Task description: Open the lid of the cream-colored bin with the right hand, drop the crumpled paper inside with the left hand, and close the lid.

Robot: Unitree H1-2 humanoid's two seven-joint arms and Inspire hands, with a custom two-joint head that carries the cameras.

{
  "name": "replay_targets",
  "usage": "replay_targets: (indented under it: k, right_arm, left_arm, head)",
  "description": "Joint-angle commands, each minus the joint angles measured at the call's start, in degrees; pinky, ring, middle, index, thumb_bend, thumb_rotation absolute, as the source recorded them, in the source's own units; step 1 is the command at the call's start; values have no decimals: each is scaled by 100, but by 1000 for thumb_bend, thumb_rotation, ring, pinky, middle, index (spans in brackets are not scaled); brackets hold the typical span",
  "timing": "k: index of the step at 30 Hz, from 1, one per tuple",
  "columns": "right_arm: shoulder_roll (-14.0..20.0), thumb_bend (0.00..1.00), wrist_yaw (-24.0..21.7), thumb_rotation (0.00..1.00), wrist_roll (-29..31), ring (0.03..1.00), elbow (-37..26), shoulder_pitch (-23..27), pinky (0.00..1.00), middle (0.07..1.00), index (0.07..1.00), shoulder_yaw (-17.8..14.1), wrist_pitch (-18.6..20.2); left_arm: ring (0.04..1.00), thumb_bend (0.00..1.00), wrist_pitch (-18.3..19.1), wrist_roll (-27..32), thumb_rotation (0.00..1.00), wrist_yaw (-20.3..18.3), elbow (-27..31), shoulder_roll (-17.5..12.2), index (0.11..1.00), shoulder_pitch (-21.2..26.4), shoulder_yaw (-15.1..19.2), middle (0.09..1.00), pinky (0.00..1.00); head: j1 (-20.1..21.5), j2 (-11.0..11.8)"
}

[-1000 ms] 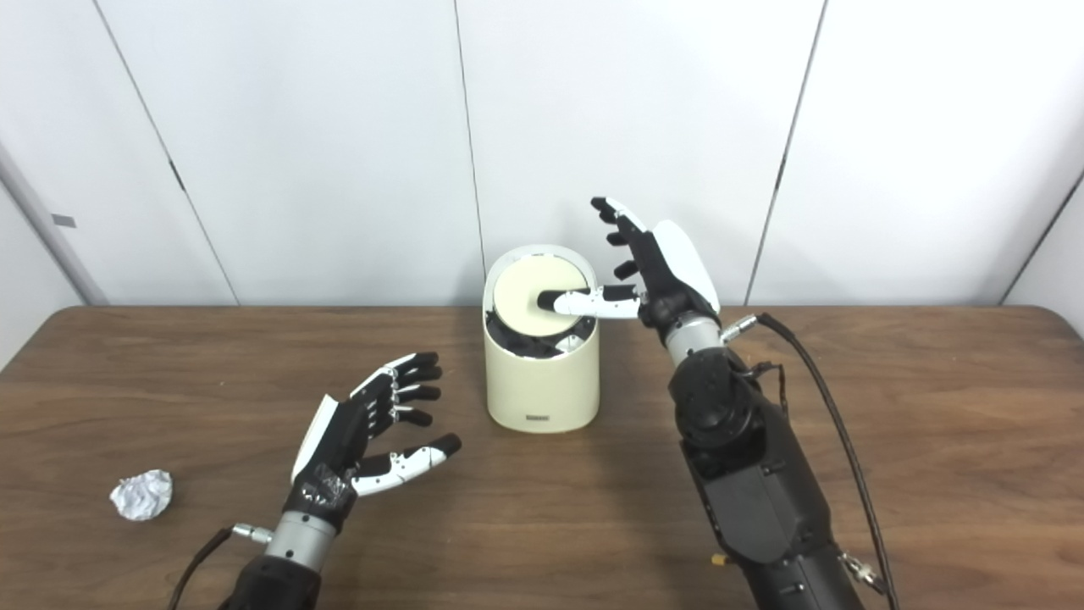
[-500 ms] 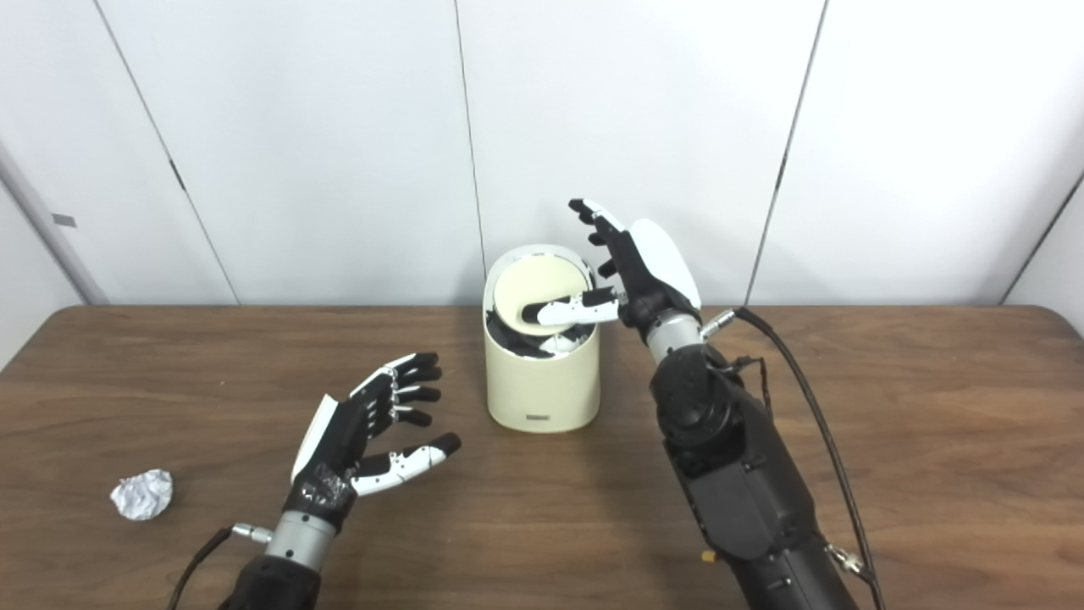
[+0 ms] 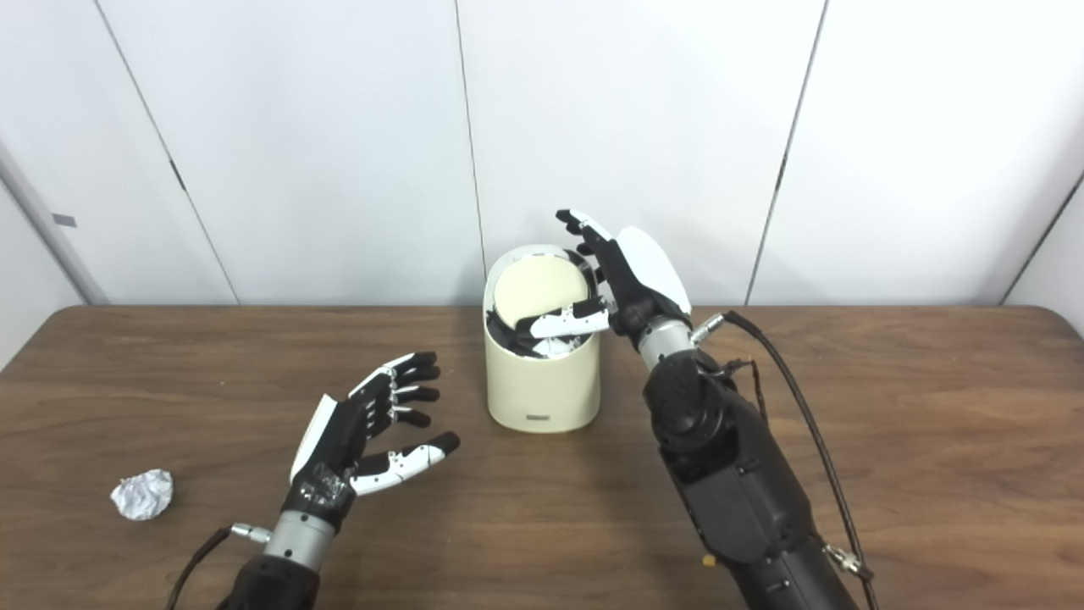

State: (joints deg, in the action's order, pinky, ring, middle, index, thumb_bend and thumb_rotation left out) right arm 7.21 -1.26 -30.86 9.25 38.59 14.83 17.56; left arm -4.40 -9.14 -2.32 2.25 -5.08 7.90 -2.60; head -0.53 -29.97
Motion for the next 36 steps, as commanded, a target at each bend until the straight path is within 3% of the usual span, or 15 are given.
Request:
replay_targets:
  k: [1,9,26,36]
  right_arm:
    - [75,928,69,187,-83,835,-94,178,683,889,893,-17,-143]
    - [93,742,120,120,-131,834,34,116,680,895,896,-11,-169]
    - [8,596,186,209,-30,809,199,117,629,892,888,-147,40]
    - [-82,492,198,78,104,763,350,21,594,872,871,-240,225]
  left_arm:
    - [745,694,-56,26,150,21,209,-24,835,69,20,809,637]
    - [741,684,-74,7,156,25,236,-57,835,44,21,812,631]
    - [741,688,-38,39,151,18,276,-64,835,17,25,814,626]
    - [743,681,-20,59,140,-15,332,-100,834,15,29,812,610]
  head:
    - [-7,-5]
    - [-19,-20]
    - [2,-69]
    - [17,-142]
